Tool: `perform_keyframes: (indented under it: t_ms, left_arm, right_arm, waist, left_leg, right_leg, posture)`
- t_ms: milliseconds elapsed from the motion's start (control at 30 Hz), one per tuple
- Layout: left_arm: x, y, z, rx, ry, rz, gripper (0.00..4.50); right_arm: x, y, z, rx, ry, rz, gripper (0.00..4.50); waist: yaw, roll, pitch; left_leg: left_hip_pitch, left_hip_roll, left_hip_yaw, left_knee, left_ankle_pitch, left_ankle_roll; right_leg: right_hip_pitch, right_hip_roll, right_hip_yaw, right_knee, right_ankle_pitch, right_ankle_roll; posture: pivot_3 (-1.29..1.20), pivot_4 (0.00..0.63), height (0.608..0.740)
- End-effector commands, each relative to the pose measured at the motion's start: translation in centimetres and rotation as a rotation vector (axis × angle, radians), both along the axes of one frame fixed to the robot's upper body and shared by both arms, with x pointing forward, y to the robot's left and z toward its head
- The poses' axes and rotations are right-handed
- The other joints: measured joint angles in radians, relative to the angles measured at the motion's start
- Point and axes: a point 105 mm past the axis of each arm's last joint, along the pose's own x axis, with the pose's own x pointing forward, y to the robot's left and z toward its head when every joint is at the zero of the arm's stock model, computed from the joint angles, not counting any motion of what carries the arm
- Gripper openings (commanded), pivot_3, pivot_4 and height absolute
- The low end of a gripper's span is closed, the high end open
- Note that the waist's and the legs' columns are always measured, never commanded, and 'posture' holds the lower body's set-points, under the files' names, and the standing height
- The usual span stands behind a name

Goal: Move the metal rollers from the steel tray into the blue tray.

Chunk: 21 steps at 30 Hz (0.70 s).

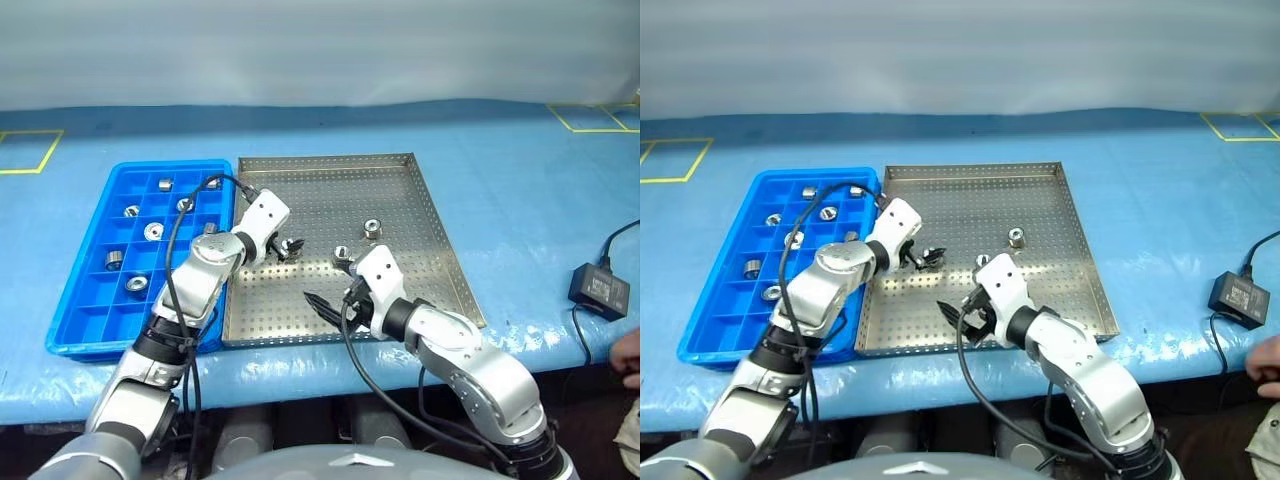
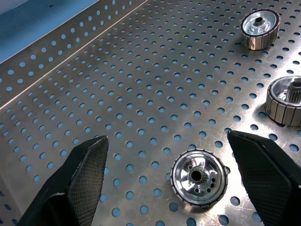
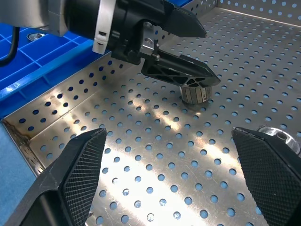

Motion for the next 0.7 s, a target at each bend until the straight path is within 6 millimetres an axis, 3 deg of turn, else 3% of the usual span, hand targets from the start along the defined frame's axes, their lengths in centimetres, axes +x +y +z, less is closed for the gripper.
perform_keyframes:
  t_ms: [33, 200, 267, 467, 633, 700]
  left_arm:
    - [0.2, -0.6, 0.0, -0.055, 0.016, -0.009, 4.38]
    - [-0.2, -0.5, -1.5, -0.082, 0.107, 0.002, 4.22]
    - [-0.1, -0.2, -1.6, -0.083, 0.103, 0.021, 3.77]
    - [0.0, 0.5, -1.0, -0.118, 0.067, 0.066, 1.82]
    - [0.2, 2.0, 2.3, -0.201, -0.078, 0.171, 1.72]
    - [-0.1, 3.4, 4.7, -0.238, -0.188, 0.254, 1.72]
  right_arm:
    - [0.0, 0.2, 1.1, 0.02, -0.044, 0.003, 4.5]
    - [0.0, 0.2, 1.1, 0.021, -0.044, 0.002, 4.5]
    - [0.0, 0.2, 1.1, 0.021, -0.044, 0.002, 4.5]
    - [-0.1, 0.4, 0.9, 0.021, -0.034, 0.011, 4.5]
    - [-0.3, 0.9, 0.8, 0.025, -0.028, 0.038, 4.5]
    - [-0.3, 1.3, 0.9, 0.027, -0.031, 0.059, 4.5]
  waist:
    - [0.0, 0.0, 0.0]
    - [-0.004, 0.0, 0.0]
    - [-0.005, 0.0, 0.0]
    - [-0.005, 0.0, 0.0]
    - [-0.001, 0.0, 0.0]
    - [0.001, 0.0, 0.0]
  left_leg:
    - [0.0, 0.0, 0.0, 0.0, 0.0, 0.0]
    - [0.0, 0.0, 0.0, 0.0, 0.0, 0.0]
    - [0.0, 0.0, 0.0, 0.0, 0.0, 0.0]
    - [0.0, 0.001, 0.0, 0.0, 0.0, 0.0]
    - [0.0, 0.001, -0.001, 0.0, 0.0, 0.0]
    - [0.0, 0.001, -0.001, 0.0, 0.0, 0.0]
  right_leg:
    - [0.0, 0.0, 0.0, 0.0, 0.0, 0.0]
    - [0.0, 0.0, 0.0, 0.0, 0.0, 0.0]
    - [0.0, 0.0, 0.0, 0.0, 0.0, 0.0]
    - [0.0, 0.0, 0.0, 0.0, 0.0, 0.0]
    - [0.0, 0.0, 0.0, 0.0, 0.0, 0.0]
    - [0.0, -0.001, 0.001, 0.0, 0.0, 0.0]
  posture:
    - [-0.04, 0.15, 0.74]
    - [-0.04, 0.15, 0.74]
    - [-0.04, 0.15, 0.74]
    - [-0.02, 0.15, 0.74]
    - [0.01, 0.15, 0.74]
    - [0.03, 0.15, 0.74]
